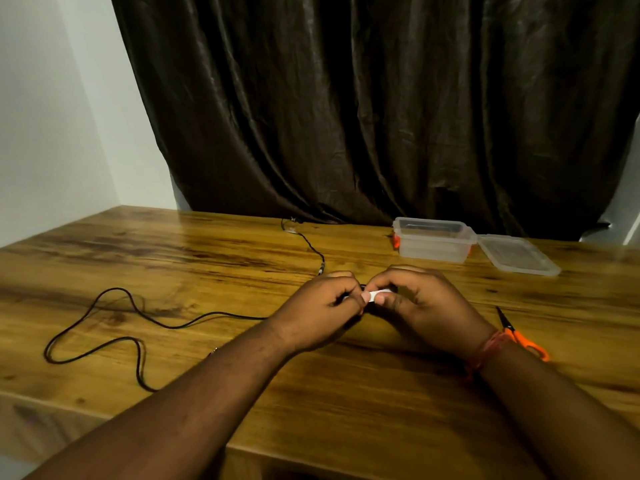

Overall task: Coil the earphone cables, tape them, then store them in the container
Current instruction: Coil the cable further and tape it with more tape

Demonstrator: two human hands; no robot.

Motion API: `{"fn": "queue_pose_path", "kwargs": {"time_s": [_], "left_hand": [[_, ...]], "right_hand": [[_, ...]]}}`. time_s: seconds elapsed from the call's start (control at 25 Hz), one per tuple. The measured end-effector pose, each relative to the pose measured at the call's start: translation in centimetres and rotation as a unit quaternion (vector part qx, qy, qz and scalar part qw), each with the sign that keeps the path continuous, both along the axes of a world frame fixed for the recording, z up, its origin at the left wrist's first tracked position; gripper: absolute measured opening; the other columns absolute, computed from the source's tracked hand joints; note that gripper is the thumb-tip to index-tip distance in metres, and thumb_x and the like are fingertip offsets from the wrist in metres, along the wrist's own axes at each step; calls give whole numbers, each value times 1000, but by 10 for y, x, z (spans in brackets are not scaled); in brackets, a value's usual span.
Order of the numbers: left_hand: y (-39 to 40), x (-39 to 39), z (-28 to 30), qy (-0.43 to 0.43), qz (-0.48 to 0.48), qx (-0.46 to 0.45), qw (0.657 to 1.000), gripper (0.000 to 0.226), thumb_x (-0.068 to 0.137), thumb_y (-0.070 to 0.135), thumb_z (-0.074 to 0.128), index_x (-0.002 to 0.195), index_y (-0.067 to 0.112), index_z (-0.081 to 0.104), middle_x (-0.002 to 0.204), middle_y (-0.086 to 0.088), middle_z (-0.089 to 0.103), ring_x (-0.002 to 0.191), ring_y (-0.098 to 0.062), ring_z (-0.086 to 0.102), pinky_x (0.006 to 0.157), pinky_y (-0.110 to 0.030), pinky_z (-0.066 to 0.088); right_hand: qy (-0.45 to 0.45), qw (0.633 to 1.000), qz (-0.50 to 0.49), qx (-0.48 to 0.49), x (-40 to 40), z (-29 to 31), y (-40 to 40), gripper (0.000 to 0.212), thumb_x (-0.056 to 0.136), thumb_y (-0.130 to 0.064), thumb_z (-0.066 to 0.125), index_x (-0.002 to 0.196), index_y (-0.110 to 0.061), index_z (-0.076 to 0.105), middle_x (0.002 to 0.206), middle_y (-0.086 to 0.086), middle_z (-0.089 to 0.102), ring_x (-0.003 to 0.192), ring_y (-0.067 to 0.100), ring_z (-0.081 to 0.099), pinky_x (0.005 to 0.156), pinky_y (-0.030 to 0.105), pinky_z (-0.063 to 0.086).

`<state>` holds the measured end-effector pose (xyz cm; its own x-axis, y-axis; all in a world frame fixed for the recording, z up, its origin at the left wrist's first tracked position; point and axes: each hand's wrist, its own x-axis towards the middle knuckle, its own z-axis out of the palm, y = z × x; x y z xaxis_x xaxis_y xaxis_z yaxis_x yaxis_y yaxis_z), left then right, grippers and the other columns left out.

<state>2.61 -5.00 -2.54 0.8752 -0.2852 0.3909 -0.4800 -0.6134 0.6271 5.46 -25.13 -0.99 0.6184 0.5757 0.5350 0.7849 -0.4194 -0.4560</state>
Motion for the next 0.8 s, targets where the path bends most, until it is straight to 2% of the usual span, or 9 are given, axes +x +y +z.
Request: {"fn": "queue_pose_path", "kwargs": {"time_s": [0.16,0.32,0.4,0.52,0.6,0.72,0.8], "left_hand": [[-1,1,-2,-2,-8,-13,1000,22,89,32,51,74,22,64,82,7,57,77,-18,58,70,-47,49],[1,1,-1,-17,-10,-13,1000,21,90,28,50,75,23,65,84,6,58,81,-15,57,73,-44,48],[-1,1,-1,-14,-16,-19,1000,22,93,24,51,78,22,67,86,6,59,82,-11,57,73,-38,48],[-2,-3,1,13,-22,-44,999,22,98,17,53,86,16,71,86,9,57,75,-8,55,63,-26,44],[-2,-3,2,11,-39,-63,997,22,98,20,53,89,15,72,89,4,59,83,-17,59,70,-35,47],[1,-4,3,24,-46,-120,991,25,93,28,51,89,15,71,92,-3,63,91,-30,60,82,-50,47],[2,-2,2,25,-44,-131,990,24,93,28,50,88,16,70,93,-5,63,91,-32,60,82,-54,47]], "right_hand": [[4,1000,-14,17,-2,-1,-1,14,85,-15,74,96,-23,69,88,-16,67,87,2,61,72,16,46],[8,1000,-9,-1,2,0,-2,13,84,-16,75,94,-23,69,87,-15,68,87,0,62,72,11,44],[12,1000,-11,-1,4,0,-5,11,86,-18,73,94,-25,70,89,-15,69,88,0,62,72,11,44],[55,998,-12,35,4,-1,-6,10,89,-16,69,92,-25,70,85,-13,70,84,2,63,71,17,47],[96,993,6,69,4,-1,-7,10,91,-12,66,92,-20,70,85,-11,71,81,2,65,72,18,49],[155,976,52,142,6,-2,-7,6,92,-6,62,95,-6,68,88,7,71,83,16,68,76,26,55],[177,965,68,183,4,-1,-9,10,91,-7,61,95,0,66,86,14,68,79,15,66,72,23,53]]}}
